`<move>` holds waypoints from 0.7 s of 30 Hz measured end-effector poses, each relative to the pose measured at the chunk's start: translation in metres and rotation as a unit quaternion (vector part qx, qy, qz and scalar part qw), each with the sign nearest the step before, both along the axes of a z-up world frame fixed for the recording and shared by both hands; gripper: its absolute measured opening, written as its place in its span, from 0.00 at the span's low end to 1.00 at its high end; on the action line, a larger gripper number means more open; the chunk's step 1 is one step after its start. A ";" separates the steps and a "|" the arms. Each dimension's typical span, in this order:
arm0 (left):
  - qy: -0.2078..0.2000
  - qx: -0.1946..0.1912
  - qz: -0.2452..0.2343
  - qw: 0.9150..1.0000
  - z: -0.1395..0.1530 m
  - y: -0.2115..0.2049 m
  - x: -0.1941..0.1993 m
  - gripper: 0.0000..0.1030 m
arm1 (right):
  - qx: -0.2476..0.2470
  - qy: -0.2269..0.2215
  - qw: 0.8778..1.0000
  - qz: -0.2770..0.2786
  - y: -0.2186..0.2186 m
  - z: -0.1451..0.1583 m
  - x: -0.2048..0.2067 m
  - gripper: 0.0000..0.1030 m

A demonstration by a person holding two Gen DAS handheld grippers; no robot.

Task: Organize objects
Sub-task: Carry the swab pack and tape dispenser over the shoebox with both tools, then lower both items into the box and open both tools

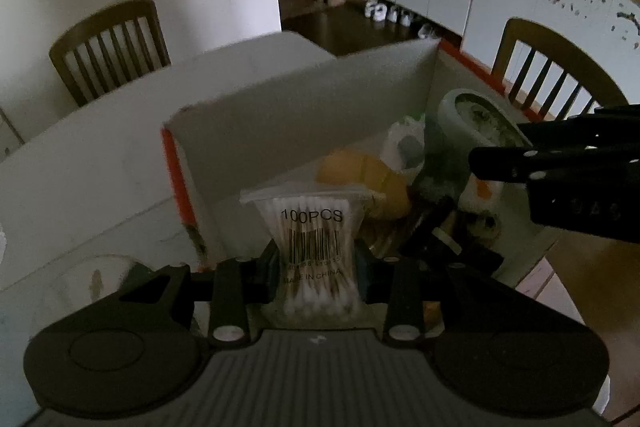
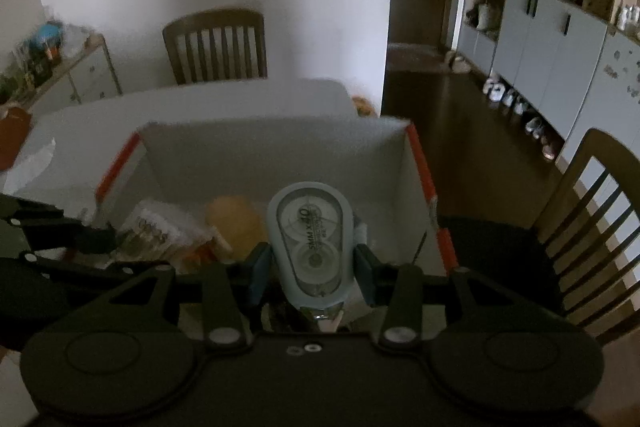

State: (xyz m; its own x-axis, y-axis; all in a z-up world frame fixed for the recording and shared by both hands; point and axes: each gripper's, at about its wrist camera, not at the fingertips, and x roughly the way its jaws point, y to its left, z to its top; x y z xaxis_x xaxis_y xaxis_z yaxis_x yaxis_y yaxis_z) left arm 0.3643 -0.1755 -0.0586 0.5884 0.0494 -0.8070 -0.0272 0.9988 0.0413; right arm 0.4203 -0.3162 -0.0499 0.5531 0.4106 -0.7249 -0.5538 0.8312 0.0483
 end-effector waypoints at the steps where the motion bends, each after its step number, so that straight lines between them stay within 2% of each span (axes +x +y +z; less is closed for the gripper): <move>1: 0.004 0.004 0.000 1.000 -0.003 -0.002 0.002 0.34 | -0.004 0.002 1.000 0.001 0.000 -0.004 0.001 0.42; 4: 0.016 0.008 0.000 1.000 -0.011 -0.005 0.008 0.35 | -0.018 0.005 1.000 0.002 0.001 -0.015 0.003 0.42; 7: 0.018 0.030 -0.007 0.999 -0.016 -0.011 0.011 0.35 | -0.028 0.013 1.000 0.005 0.000 -0.022 0.005 0.42; 11: 0.031 0.010 -0.010 0.999 -0.021 -0.011 0.012 0.35 | -0.038 0.018 0.999 0.010 -0.001 -0.028 0.006 0.43; 16: 0.039 0.004 -0.011 0.999 -0.027 -0.011 0.011 0.36 | -0.039 0.026 0.999 0.016 -0.004 -0.030 0.007 0.44; 21: 0.027 -0.006 -0.012 1.000 -0.025 -0.010 0.007 0.39 | -0.030 0.024 0.999 0.018 -0.007 -0.026 0.002 0.53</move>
State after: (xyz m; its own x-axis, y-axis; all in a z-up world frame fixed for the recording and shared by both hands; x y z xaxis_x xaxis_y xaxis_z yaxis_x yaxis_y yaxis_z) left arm 0.3715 -0.1858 -0.0833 0.5443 0.0257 -0.8385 -0.0018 0.9996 0.0295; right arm 0.4227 -0.3237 -0.0759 0.5029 0.3848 -0.7739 -0.5825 0.8125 0.0255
